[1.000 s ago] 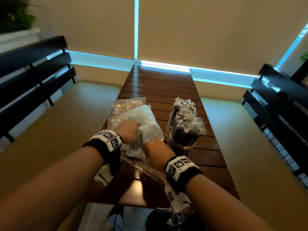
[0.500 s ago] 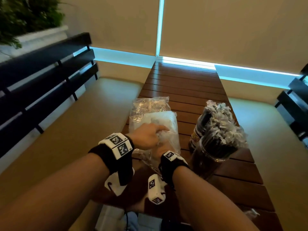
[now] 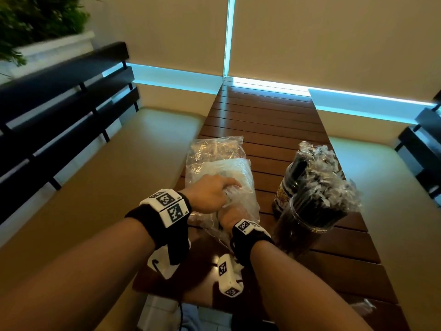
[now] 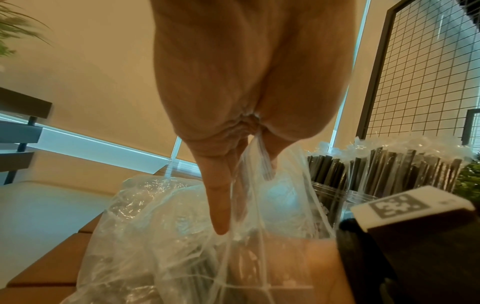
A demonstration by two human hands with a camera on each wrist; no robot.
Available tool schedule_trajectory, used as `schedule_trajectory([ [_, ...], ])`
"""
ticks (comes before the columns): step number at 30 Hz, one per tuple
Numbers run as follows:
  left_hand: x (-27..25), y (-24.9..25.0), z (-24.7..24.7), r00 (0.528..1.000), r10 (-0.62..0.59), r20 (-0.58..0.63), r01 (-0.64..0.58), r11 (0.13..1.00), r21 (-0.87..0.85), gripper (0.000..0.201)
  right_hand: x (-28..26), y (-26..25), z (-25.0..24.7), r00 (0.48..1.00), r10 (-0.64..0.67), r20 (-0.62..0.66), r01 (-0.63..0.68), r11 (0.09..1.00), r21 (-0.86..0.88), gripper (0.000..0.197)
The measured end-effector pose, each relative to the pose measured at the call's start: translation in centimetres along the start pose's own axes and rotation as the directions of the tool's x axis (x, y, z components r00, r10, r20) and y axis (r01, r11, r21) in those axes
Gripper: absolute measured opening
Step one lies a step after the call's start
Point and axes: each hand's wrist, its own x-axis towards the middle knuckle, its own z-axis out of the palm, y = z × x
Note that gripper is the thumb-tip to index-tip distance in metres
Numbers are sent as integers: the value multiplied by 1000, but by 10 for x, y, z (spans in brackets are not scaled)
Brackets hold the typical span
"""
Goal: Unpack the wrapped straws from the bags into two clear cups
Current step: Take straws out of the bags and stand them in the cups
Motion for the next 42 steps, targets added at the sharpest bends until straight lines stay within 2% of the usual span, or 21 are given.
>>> schedule_trajectory([
  [1, 0, -1, -1, 1000, -4, -3, 4, 1000, 7, 52, 1, 3, 0, 998, -45, -38, 42, 996, -78, 38],
  [5, 1, -1, -1, 1000, -19, -17, 19, 1000, -8, 49, 11, 6, -4, 978, -154, -140, 135, 981, -136, 36],
  [8, 1, 3, 2, 999, -2, -44, 0, 999, -41, 46, 13, 10, -5, 976, -167, -139, 150, 981, -124, 37],
  [10, 3, 4, 4, 998, -10, -62, 6, 998, -59, 45, 10, 11, -12, 969, -190, -160, 184, 982, -52, 30],
  [12, 5, 4, 6, 997, -26, -78, 23, 999, -50, 46, 2, 12, -18, 974, -184, -135, 180, 983, -46, 20],
  [16, 10, 9, 11, 989, -72, -128, 70, 997, -20, 40, -4, 20, -19, 974, -159, -161, 163, 987, 14, 33],
  [21, 19, 18, 15, 974, -114, -198, 117, 993, 6, 42, -25, 31, -36, 994, -102, -39, 103, 994, 28, 37],
  [25, 31, 19, 14, 958, -162, -235, 179, 982, 53, 34, -56, 43, -71, 986, -158, -61, 143, 971, -192, 36],
  [30, 38, 27, 10, 947, -189, -260, 255, 934, 251, 22, -113, 51, -125, 976, -216, 23, 206, 881, -426, 33],
  [32, 35, 33, 10, 938, -207, -277, 287, 914, 288, 23, -138, 51, -145, 972, -234, 36, 222, 847, -482, 32],
  [34, 35, 38, 12, 930, -253, -269, 321, 912, 255, 25, -160, 51, -164, 967, -250, 44, 238, 831, -503, 36],
  [36, 33, 44, 17, 928, -299, -220, 349, 905, 241, 30, -176, 51, -179, 953, -299, 49, 287, 841, -459, 35],
  [37, 32, 46, 19, 927, -322, -191, 360, 906, 223, 41, -181, 51, -184, 939, -341, 33, 324, 853, -410, 34],
  [39, 33, 47, 21, 943, -303, -140, 328, 917, 227, 81, -184, 49, -186, 897, -435, -73, 390, 859, -332, 32],
  [41, 27, 60, 15, 975, -166, -148, 189, 970, 153, 108, -176, 51, -182, 819, -519, -244, 431, 838, -335, 32],
  [42, 20, 69, 8, 979, -79, -186, 83, 996, 17, 110, -170, 52, -176, 776, -541, -324, 436, 831, -344, 33],
])
